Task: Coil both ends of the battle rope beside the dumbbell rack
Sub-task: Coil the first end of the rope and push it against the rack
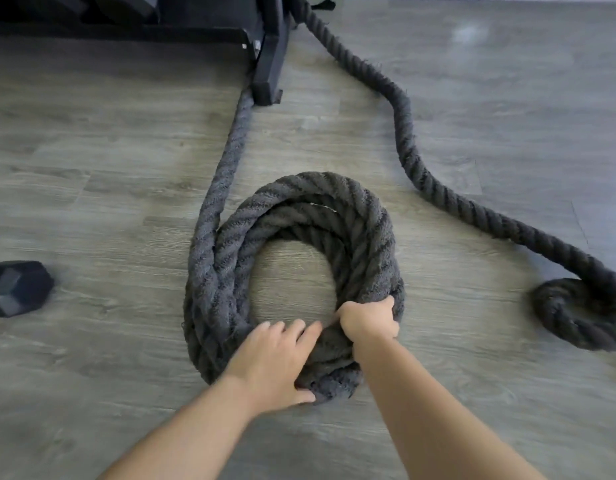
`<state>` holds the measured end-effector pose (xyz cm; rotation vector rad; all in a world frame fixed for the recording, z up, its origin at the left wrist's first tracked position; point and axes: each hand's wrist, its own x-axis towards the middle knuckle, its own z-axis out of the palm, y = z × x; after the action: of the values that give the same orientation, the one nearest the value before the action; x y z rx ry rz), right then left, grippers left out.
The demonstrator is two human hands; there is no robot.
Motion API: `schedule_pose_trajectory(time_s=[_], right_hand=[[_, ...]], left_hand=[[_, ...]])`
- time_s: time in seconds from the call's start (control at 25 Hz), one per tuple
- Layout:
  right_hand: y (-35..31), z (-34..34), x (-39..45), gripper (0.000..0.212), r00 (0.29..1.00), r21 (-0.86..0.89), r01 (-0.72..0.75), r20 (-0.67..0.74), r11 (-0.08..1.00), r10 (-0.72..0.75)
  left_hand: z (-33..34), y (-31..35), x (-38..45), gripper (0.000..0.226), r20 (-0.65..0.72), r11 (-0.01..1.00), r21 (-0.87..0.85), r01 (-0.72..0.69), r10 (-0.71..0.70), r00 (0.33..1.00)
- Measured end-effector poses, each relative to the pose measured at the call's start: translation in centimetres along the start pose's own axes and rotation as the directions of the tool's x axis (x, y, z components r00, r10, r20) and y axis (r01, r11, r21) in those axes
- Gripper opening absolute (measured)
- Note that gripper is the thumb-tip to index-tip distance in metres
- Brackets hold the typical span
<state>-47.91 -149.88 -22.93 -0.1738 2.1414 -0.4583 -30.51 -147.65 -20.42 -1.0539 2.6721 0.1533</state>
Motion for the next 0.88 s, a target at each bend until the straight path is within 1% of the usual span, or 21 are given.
schedule_pose_trajectory(time_s=[0.04, 0.08, 0.12, 0.2, 0.28, 0.36, 0.4, 0.44, 0.48, 0.52, 0.56, 0.6, 0.64, 0.68, 0.76, 0.8, 0.88], right_hand=[[-0.1, 0.1, 0.5, 0.096, 1.000, -0.006, 0.013, 0.008, 1.000, -0.013], [-0.3, 0.0, 0.9, 0.101, 0.999, -0.018, 0.026, 0.021, 0.999, -0.026], [-0.7, -0.1, 1.0, 0.107, 0.998, -0.028, 0.039, 0.041, 0.999, -0.038], [-1.5, 0.0, 1.2, 0.115, 0.995, -0.028, 0.074, 0.070, 0.997, -0.072], [-3.3, -0.3, 1.7, 0.117, 0.987, -0.027, 0.132, 0.094, 0.991, -0.129], [-5.9, -1.4, 2.1, 0.104, 0.973, 0.007, 0.195, 0.121, 0.981, -0.195], [-7.2, -1.8, 2.4, 0.097, 0.964, 0.056, 0.230, 0.124, 0.972, -0.235], [-8.3, -2.2, 2.5, 0.095, 0.957, 0.113, 0.261, 0.102, 0.959, -0.273], [-8.9, -2.0, 2.5, 0.099, 0.957, 0.155, 0.277, 0.043, 0.948, -0.286], [-9.2, -1.4, 2.1, 0.109, 0.958, 0.155, 0.288, -0.043, 0.945, -0.285], [-9.1, -0.4, 1.3, 0.120, 0.953, 0.101, 0.286, -0.136, 0.953, -0.272], [-8.8, 1.0, 0.2, 0.130, 0.951, 0.029, 0.256, -0.189, 0.966, -0.247], [-8.5, 2.4, -0.9, 0.136, 0.962, -0.020, 0.198, -0.190, 0.980, -0.198], [-8.5, 3.7, -1.7, 0.137, 0.975, -0.029, 0.142, -0.167, 0.989, -0.145], [-9.4, 4.7, -1.2, 0.131, 0.984, 0.001, 0.086, -0.158, 0.996, -0.085], [-10.2, 4.7, -0.3, 0.127, 0.981, 0.008, 0.085, -0.178, 0.996, -0.082], [-11.0, 4.6, 1.4, 0.121, 0.973, -0.046, 0.118, -0.193, 0.992, -0.125]], left_hand=[[-0.5, -2.5, 0.2, 0.116, 0.075, 0.994, 0.004, -0.110, 0.109, 0.991], [-1.3, -5.3, 0.5, 0.120, 0.181, 0.981, 0.016, -0.194, 0.188, 0.965], [-1.9, -7.9, 0.7, 0.123, 0.251, 0.967, 0.056, -0.250, 0.228, 0.941], [-1.9, -11.6, 0.8, 0.125, 0.272, 0.949, 0.155, -0.276, 0.227, 0.935], [-0.9, -12.3, 1.2, 0.123, 0.238, 0.959, 0.171, -0.224, 0.181, 0.954], [-0.3, -11.0, 2.1, 0.116, 0.194, 0.978, 0.164, -0.127, 0.095, 0.976], [-0.2, -10.4, 2.7, 0.112, 0.164, 0.986, 0.156, -0.058, 0.032, 0.986], [-0.1, -9.9, 3.3, 0.109, 0.122, 0.991, 0.132, 0.026, -0.042, 0.992], [-0.2, -9.6, 4.0, 0.108, 0.085, 0.989, 0.102, 0.103, -0.112, 0.990], [-0.4, -9.3, 4.7, 0.109, 0.060, 0.983, 0.076, 0.168, -0.173, 0.983], [-0.6, -8.8, 5.6, 0.110, 0.043, 0.974, 0.058, 0.218, -0.220, 0.974], [-0.9, -8.2, 6.6, 0.112, 0.035, 0.966, 0.043, 0.256, -0.258, 0.966], [-1.1, -7.6, 7.7, 0.114, 0.042, 0.957, 0.022, 0.289, -0.290, 0.956], [-1.2, -7.0, 8.8, 0.112, 0.055, 0.947, -0.009, 0.320, -0.319, 0.946], [-1.6, -6.0, 10.7, 0.102, 0.069, 0.933, -0.078, 0.351, -0.347, 0.935], [-1.7, -6.0, 11.4, 0.097, 0.058, 0.940, -0.094, 0.328, -0.324, 0.944], [-1.5, -7.6, 11.5, 0.092, 0.021, 0.971, -0.118, 0.208, -0.207, 0.978]])
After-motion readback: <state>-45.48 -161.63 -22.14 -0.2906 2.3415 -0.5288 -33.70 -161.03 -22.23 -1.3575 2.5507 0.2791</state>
